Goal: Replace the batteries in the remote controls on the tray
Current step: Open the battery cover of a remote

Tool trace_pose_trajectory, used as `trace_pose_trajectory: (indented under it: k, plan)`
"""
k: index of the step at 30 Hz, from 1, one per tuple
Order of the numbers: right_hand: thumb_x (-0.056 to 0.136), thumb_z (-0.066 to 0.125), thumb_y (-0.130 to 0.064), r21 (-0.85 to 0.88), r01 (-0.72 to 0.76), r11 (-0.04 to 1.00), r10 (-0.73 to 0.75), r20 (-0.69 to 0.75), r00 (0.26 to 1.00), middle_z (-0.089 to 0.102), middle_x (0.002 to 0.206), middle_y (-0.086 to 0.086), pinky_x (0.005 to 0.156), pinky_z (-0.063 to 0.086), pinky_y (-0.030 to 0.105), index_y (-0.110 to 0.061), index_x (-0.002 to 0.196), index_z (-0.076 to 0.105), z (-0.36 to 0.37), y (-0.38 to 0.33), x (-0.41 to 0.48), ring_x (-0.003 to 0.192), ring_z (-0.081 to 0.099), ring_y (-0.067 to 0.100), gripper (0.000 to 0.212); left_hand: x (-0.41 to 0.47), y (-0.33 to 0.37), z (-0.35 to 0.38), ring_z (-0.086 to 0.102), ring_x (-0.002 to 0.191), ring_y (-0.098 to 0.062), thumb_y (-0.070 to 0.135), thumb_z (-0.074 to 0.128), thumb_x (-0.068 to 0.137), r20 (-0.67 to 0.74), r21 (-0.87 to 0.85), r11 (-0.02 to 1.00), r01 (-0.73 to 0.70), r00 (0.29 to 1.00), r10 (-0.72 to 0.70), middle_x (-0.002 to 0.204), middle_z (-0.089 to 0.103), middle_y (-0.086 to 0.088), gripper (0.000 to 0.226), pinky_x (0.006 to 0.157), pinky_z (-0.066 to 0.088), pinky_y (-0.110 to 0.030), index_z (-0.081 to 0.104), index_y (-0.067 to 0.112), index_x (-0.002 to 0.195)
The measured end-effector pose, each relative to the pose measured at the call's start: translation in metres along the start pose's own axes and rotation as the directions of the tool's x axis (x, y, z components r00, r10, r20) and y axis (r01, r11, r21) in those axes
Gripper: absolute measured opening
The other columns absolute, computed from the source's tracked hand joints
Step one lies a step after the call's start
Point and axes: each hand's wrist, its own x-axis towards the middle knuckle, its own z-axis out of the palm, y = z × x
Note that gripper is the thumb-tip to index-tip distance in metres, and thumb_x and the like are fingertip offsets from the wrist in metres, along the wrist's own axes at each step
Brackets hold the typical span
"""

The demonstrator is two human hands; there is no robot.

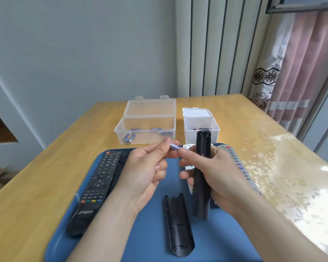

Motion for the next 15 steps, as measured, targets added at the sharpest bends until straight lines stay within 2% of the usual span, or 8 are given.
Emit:
trace_pose_trajectory:
  k: [3, 6, 8, 10, 12, 13, 15]
  plan:
    - [0.076, 0.08, -0.019, -0.008, 0.015, 1.0, -0.015, -0.018, 1.0, 0.058, 0.068, 0.01, 0.051, 0.053, 0.031, -0.006, 0.096, 0.059, -0.001, 0.0, 0.0, 0.053, 0.06, 0.023, 0.031, -0.004, 0.006, 0.001, 0.026, 0.044, -0.006, 0.027, 0.068, 0.074, -0.031, 0.082, 0.988, -0.133, 0.99, 0.136, 0.086, 0.072, -0.011, 0.028, 0.039, 0.023, -0.013, 0.076, 0.013, 0.098]
    - [0.085, 0.073, -0.005, -0.027, -0.017, 0.999, 0.018, 0.038, 0.999, 0.05, 0.072, 0.011, 0.063, 0.052, 0.038, -0.007, 0.102, 0.053, -0.004, 0.002, 0.002, 0.056, 0.054, 0.024, 0.026, -0.009, 0.01, 0.007, 0.046, 0.045, 0.0, 0.019, 0.074, 0.073, -0.004, 0.261, 0.935, -0.239, 0.969, 0.249, 0.091, 0.076, 0.0, 0.023, 0.049, 0.038, -0.007, 0.077, 0.022, 0.095]
    - [0.089, 0.062, 0.002, -0.032, -0.048, 0.998, 0.051, 0.096, 0.994, 0.05, 0.076, 0.011, 0.067, 0.05, 0.039, -0.008, 0.106, 0.052, -0.004, 0.002, 0.003, 0.06, 0.055, 0.024, 0.022, -0.01, 0.009, 0.009, 0.051, 0.054, -0.005, 0.01, 0.076, 0.076, 0.022, 0.392, 0.875, -0.285, 0.954, 0.3, 0.078, 0.074, 0.013, 0.026, 0.061, 0.045, -0.009, 0.076, 0.027, 0.096]
    - [0.09, 0.055, 0.004, -0.056, -0.043, 0.997, 0.05, 0.131, 0.99, 0.053, 0.08, 0.013, 0.061, 0.05, 0.033, -0.009, 0.111, 0.054, -0.003, 0.002, 0.003, 0.062, 0.056, 0.025, 0.025, -0.012, 0.006, 0.012, 0.034, 0.052, -0.01, 0.01, 0.077, 0.077, 0.049, 0.512, 0.802, -0.307, 0.943, 0.33, 0.05, 0.055, 0.018, 0.03, 0.055, 0.035, -0.012, 0.074, 0.032, 0.096]
    - [0.09, 0.053, 0.003, -0.118, 0.004, 0.993, 0.013, 0.141, 0.99, 0.056, 0.075, 0.014, 0.056, 0.047, 0.03, -0.01, 0.112, 0.054, -0.002, 0.002, 0.002, 0.062, 0.057, 0.025, 0.026, -0.013, 0.004, 0.013, 0.029, 0.048, -0.007, 0.013, 0.077, 0.077, 0.089, 0.578, 0.745, -0.333, 0.933, 0.348, 0.042, 0.047, 0.013, 0.03, 0.05, 0.029, -0.013, 0.072, 0.037, 0.095]
    - [0.09, 0.053, 0.003, -0.147, 0.029, 0.989, -0.008, 0.142, 0.99, 0.057, 0.072, 0.013, 0.058, 0.046, 0.031, -0.011, 0.111, 0.053, -0.001, 0.002, 0.001, 0.063, 0.058, 0.024, 0.025, -0.014, 0.005, 0.013, 0.031, 0.047, -0.006, 0.013, 0.078, 0.077, 0.115, 0.597, 0.72, -0.355, 0.926, 0.361, 0.047, 0.054, 0.011, 0.03, 0.05, 0.031, -0.014, 0.072, 0.037, 0.094]
    - [0.089, 0.052, 0.004, -0.182, 0.059, 0.982, -0.031, 0.151, 0.988, 0.059, 0.07, 0.01, 0.061, 0.047, 0.033, -0.013, 0.109, 0.054, -0.002, 0.002, 0.0, 0.063, 0.059, 0.023, 0.026, -0.014, 0.007, 0.013, 0.038, 0.048, -0.005, 0.013, 0.079, 0.076, 0.152, 0.611, 0.688, -0.392, 0.911, 0.383, 0.075, 0.07, 0.014, 0.028, 0.054, 0.037, -0.014, 0.075, 0.034, 0.093]
